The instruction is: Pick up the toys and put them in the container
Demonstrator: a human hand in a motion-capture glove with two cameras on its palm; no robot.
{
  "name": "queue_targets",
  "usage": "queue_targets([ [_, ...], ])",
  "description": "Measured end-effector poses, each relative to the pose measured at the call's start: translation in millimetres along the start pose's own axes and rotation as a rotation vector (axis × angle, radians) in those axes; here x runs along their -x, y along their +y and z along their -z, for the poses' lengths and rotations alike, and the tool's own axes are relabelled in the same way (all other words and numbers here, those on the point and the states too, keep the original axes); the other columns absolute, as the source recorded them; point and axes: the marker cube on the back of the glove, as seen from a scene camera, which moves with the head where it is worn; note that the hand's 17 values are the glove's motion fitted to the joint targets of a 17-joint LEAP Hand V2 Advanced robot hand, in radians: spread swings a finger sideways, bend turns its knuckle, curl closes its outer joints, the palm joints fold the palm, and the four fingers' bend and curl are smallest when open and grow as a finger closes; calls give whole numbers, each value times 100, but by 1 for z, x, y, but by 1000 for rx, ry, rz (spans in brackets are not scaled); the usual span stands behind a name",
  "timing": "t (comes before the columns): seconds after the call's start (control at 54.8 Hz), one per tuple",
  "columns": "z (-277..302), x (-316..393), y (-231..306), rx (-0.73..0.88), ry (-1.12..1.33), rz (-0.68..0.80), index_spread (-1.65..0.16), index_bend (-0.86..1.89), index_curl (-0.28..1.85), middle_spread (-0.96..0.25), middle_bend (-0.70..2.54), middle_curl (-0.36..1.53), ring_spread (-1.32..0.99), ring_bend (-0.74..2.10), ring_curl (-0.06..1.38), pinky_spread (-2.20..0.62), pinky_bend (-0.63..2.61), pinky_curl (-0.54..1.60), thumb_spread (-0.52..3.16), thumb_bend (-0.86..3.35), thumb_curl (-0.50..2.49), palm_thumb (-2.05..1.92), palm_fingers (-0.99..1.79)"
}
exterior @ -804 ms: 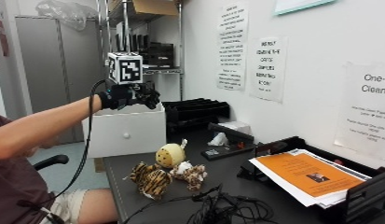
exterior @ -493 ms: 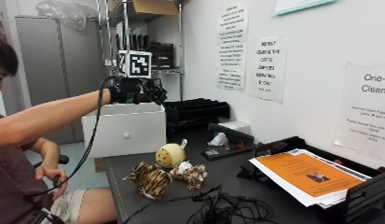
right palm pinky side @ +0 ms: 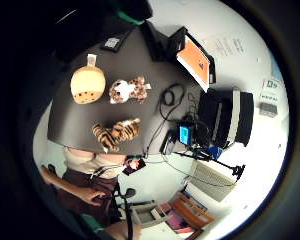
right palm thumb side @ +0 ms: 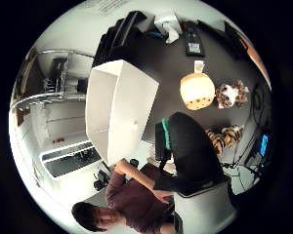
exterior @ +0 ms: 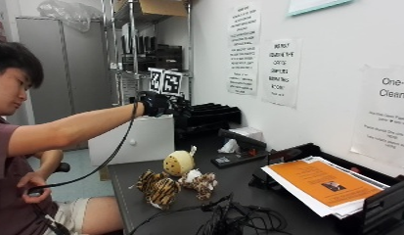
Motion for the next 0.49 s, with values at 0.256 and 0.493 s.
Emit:
queue_targets([
  [0.256, -42, 21, -44, 86, 60, 39, -22, 4, 13, -2, 10, 18, 2, 33, 20, 4, 95, 34, 139, 2, 27, -1, -33],
  [0.493, -81, 16, -63, 148, 71, 41, -21, 5, 12, -1, 10, 18, 2, 31, 23, 4, 94, 34, 137, -1, 29, 0, -32],
])
